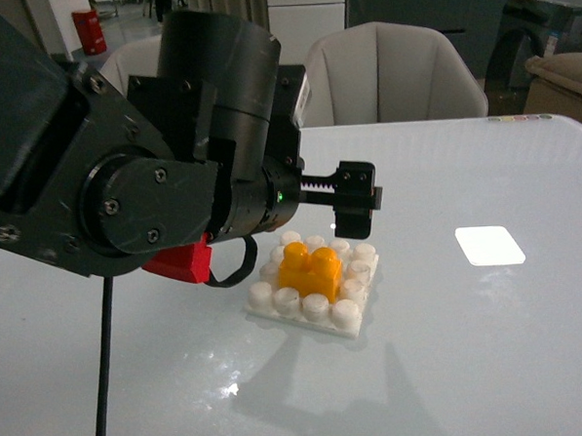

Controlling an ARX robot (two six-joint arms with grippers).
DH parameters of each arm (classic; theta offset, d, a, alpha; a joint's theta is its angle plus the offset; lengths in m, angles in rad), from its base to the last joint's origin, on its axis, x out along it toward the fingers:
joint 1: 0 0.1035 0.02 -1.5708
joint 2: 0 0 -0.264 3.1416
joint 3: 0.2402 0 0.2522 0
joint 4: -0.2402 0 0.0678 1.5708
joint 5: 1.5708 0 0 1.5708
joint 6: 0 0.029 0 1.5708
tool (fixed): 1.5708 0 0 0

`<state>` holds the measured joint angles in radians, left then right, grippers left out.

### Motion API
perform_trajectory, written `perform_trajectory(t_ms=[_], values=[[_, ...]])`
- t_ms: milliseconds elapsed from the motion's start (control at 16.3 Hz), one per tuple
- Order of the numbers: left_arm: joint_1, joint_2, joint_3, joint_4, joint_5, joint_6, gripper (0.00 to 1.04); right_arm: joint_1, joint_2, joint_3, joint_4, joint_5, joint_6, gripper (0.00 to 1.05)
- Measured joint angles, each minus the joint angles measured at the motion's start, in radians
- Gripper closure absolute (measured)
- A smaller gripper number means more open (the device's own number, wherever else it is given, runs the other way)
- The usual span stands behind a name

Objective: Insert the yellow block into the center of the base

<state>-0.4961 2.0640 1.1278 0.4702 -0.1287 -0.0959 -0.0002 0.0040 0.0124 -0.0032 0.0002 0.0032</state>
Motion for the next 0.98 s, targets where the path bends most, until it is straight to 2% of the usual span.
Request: perform_trajectory(t_ms=[430,798,982], values=[[-0.004,-0.385,-0.249,0.049,-0.066,0.053,0.07,0.000,0.000,0.000,0.000,0.000,0.000,0.06],[-0.005,-0.512,-0.316,0.032,-0.095,0.079,0.07,0.000,0.000,0.000,0.000,0.000,0.000,0.06],[-0.005,-0.691,-0.395,-0.014,-0.132,0.083,0.07,0.000,0.000,0.000,0.000,0.000,0.000,0.06]])
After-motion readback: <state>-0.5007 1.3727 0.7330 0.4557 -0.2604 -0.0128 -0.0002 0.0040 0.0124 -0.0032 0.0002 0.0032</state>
